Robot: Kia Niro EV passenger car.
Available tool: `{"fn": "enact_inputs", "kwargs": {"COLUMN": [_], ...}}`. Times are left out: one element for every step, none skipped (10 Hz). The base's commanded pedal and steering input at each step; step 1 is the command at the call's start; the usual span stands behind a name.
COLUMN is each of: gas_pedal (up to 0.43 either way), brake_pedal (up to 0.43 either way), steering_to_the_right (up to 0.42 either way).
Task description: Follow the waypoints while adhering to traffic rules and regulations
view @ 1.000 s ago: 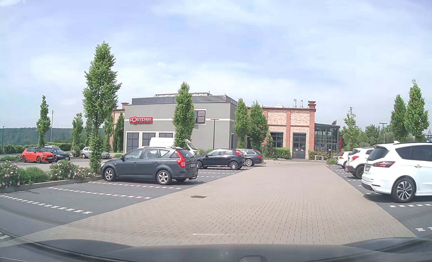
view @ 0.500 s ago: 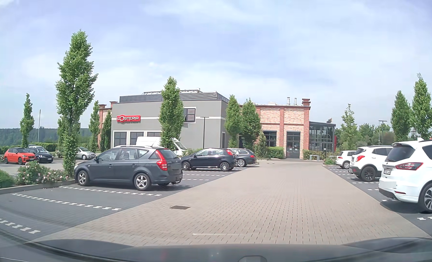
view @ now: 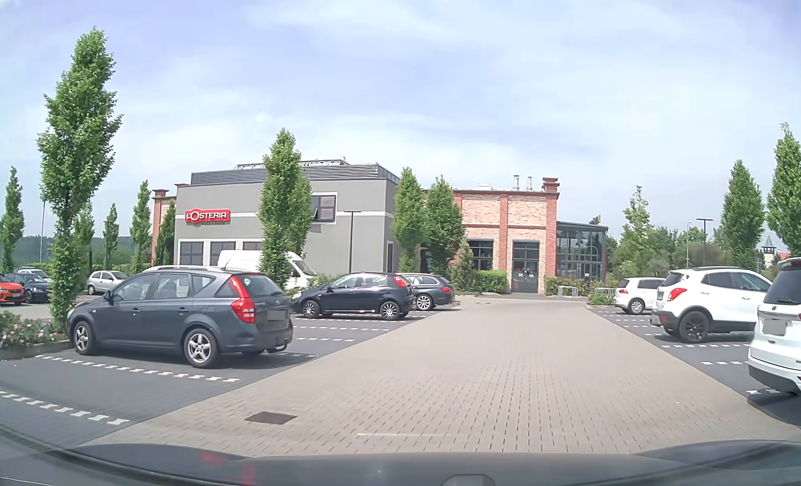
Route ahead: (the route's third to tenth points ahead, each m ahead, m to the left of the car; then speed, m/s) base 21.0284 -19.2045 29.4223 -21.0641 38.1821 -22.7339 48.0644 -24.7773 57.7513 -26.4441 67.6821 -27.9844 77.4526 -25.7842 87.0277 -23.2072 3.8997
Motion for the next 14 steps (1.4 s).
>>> {"fn": "enact_inputs", "kwargs": {"gas_pedal": [0.067, 0.067, 0.067, 0.067, 0.067, 0.067, 0.067, 0.067, 0.067, 0.067, 0.067, 0.067, 0.067, 0.067], "brake_pedal": [0.000, 0.000, 0.000, 0.000, 0.000, 0.000, 0.000, 0.000, 0.000, 0.000, 0.000, 0.000, 0.000, 0.000], "steering_to_the_right": [0.108, 0.106, 0.102, 0.094, 0.084, 0.074, 0.065, 0.059, 0.055, 0.051, 0.048, 0.043, 0.037, 0.034]}}
